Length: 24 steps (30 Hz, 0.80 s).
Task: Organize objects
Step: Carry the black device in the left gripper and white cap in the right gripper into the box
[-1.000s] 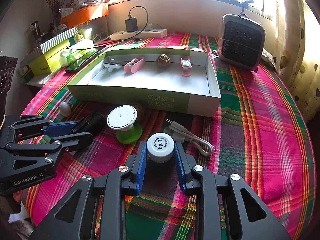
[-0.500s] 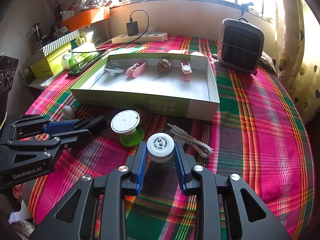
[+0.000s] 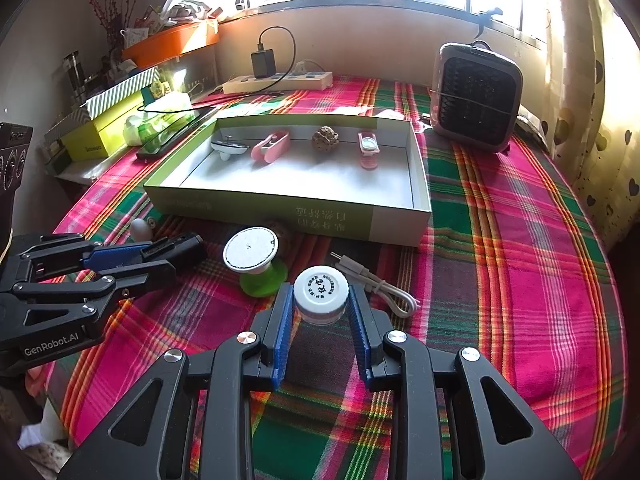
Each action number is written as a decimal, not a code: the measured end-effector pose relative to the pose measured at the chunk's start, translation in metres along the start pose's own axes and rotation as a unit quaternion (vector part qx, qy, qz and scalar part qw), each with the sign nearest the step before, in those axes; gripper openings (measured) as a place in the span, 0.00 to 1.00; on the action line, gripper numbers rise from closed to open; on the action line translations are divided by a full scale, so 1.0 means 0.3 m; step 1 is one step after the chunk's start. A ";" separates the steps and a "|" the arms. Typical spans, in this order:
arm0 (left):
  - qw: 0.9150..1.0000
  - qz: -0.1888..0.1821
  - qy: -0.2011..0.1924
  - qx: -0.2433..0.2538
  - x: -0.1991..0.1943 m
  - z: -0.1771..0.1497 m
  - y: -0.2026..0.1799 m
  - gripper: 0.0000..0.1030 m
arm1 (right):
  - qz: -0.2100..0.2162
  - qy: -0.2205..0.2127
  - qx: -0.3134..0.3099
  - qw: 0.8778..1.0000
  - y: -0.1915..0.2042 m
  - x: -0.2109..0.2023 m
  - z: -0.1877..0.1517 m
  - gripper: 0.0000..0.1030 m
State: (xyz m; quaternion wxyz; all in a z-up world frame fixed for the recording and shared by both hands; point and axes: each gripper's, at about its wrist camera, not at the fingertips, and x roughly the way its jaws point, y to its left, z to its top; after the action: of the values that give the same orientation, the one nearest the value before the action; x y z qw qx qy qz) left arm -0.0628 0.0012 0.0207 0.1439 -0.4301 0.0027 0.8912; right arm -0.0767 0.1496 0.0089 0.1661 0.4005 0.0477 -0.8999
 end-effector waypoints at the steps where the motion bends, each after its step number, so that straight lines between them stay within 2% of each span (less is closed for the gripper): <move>1: 1.000 0.001 -0.002 -0.001 -0.005 0.001 0.001 0.24 | 0.000 -0.001 0.000 1.000 0.000 -0.002 0.000 0.28; 14: 1.000 -0.001 -0.028 0.001 -0.060 0.048 -0.004 0.24 | 0.002 -0.020 -0.001 1.000 -0.007 -0.035 0.044 0.28; 24: 0.999 0.004 -0.035 -0.004 -0.050 0.110 0.026 0.24 | 0.008 -0.028 -0.001 1.000 -0.018 -0.016 0.120 0.28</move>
State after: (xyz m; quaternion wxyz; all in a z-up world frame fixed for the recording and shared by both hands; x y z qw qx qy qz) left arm -0.0812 -0.0060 0.0521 0.1382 -0.3989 -0.0042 0.9065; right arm -0.1008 0.1479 0.0364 0.1748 0.3757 0.0411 -0.9092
